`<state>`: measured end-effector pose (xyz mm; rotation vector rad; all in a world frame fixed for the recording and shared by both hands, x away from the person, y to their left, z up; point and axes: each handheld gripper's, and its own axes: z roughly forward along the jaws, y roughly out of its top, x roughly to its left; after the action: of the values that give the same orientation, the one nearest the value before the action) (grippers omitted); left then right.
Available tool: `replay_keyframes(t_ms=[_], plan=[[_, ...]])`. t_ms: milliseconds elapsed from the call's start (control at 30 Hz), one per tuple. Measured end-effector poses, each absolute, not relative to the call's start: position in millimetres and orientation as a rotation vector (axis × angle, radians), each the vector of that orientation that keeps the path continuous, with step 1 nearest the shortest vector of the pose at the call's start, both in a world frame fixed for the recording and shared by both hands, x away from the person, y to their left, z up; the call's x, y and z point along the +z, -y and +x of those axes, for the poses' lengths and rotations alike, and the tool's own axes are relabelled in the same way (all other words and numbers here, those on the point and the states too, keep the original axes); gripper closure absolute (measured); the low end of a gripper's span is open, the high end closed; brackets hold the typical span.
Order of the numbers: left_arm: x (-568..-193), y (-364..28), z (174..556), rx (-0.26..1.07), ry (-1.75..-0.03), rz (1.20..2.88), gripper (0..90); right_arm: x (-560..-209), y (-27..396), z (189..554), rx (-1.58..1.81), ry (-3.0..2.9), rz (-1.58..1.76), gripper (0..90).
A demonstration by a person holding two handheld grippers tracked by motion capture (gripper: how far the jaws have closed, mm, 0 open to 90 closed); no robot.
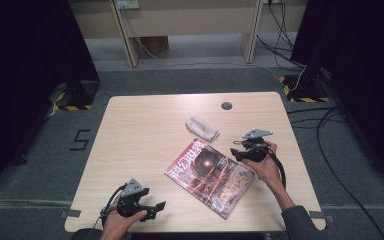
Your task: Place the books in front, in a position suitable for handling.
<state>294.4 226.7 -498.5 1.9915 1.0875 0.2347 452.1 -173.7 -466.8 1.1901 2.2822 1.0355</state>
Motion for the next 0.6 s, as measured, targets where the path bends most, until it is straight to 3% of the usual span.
replay_keyframes(t_ms=[600], plan=[[-498, -226, 294, 0.243, -1.085, 1.993, 15.2, -473, 130, 514, 1.043, -2.278, 1.252, 41.9]])
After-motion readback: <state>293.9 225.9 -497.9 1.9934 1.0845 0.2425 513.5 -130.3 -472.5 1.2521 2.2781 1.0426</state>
